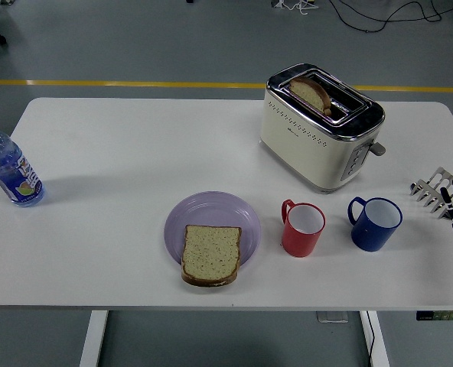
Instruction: Pick up the cup,pour liquid into bread,place the cup on the desk
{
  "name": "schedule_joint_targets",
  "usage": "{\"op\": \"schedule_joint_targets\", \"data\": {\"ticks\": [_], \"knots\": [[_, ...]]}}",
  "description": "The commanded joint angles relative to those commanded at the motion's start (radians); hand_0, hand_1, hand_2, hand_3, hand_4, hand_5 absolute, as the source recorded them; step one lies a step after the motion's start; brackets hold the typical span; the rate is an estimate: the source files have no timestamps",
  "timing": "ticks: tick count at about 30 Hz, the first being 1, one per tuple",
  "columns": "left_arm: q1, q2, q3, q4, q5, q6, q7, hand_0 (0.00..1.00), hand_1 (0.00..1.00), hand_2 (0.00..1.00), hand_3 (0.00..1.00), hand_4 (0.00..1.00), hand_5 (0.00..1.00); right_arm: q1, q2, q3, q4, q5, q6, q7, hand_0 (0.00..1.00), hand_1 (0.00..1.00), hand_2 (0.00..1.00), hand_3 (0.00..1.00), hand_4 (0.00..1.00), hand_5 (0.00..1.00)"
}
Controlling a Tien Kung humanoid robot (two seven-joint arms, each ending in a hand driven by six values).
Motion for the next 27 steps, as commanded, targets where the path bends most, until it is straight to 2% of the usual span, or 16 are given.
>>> {"op": "schedule_joint_targets", "data": {"ticks": [27], "knots": [[0.009, -0.001, 0.015, 0.002, -0.005, 0.0, -0.001, 0.668, 0.736, 0.737, 0.628, 0.397, 0.998, -0.006, -0.003, -0.001, -0.021, -0.001, 0.015, -0.002, 0.605, 0.557, 0.614, 0.592, 0.62, 0.077]]}}
